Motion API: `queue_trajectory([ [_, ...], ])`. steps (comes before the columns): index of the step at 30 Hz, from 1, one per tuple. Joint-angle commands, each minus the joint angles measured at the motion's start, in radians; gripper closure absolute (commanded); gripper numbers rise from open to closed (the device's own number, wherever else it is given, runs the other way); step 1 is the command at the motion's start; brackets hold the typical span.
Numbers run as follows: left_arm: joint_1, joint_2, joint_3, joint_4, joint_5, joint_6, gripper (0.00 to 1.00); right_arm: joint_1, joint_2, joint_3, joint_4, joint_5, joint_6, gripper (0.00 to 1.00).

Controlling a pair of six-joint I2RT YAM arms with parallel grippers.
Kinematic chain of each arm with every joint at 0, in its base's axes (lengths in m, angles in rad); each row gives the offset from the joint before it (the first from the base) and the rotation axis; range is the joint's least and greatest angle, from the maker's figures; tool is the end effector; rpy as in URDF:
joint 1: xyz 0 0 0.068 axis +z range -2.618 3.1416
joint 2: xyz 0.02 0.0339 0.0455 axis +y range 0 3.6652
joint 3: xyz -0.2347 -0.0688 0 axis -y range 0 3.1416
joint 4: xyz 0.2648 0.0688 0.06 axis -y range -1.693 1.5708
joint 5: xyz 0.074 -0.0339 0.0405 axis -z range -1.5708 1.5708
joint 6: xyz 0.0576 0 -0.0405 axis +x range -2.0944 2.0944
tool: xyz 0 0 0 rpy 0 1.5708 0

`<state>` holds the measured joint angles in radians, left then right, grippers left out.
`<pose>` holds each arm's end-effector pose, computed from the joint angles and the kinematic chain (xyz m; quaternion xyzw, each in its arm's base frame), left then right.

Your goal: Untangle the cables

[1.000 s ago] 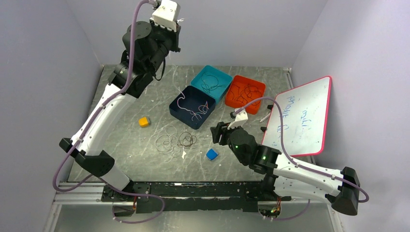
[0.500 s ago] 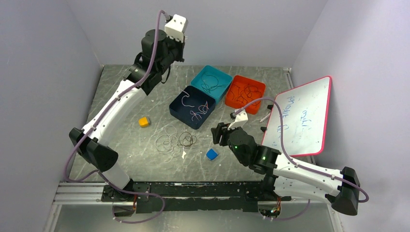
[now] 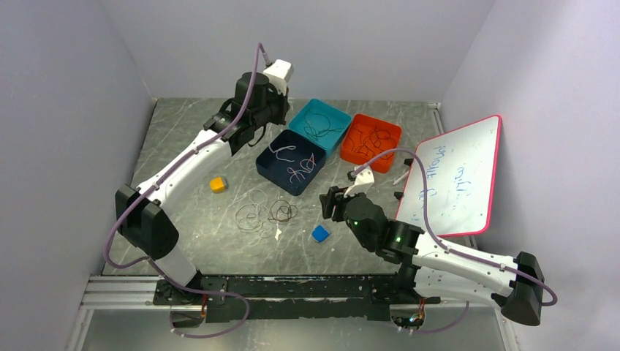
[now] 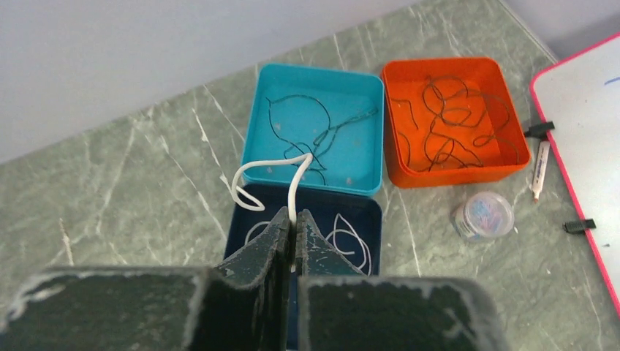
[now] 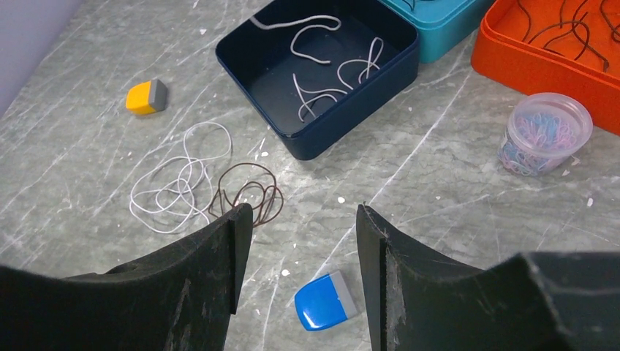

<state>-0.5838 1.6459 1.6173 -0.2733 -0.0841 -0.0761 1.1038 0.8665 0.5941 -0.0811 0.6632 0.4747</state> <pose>0.3610 -0.2327 0.3609 0.1780 0.7852 -0.1598 0.5712 0.1448 0.2084 0.2376 -0.0630 0.7953 0.1956 0.5704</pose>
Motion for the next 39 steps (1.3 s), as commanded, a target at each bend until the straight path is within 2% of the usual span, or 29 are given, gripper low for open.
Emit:
queue_trajectory([
  [1, 0.011, 0.014, -0.037, 0.047, 0.076, -0.056, 0.93, 0.003, -0.007, -0.009, 0.003, 0.025, 0.012, 0.42],
  [14, 0.031, 0.163, -0.108, 0.074, 0.134, -0.090, 0.93, 0.003, -0.009, -0.012, -0.006, 0.027, 0.016, 0.42],
  [29, 0.034, 0.392, 0.022, 0.004, 0.238, -0.050, 0.93, 0.004, -0.008, -0.014, -0.020, 0.041, 0.015, 0.42],
  [33, 0.033, 0.416, 0.053, -0.012, 0.246, -0.046, 0.83, 0.003, -0.013, -0.020, -0.024, 0.050, 0.017, 0.42],
  [39, 0.034, 0.398, 0.053, -0.014, 0.230, -0.036, 0.61, 0.003, -0.020, -0.026, -0.034, 0.060, 0.024, 0.42],
])
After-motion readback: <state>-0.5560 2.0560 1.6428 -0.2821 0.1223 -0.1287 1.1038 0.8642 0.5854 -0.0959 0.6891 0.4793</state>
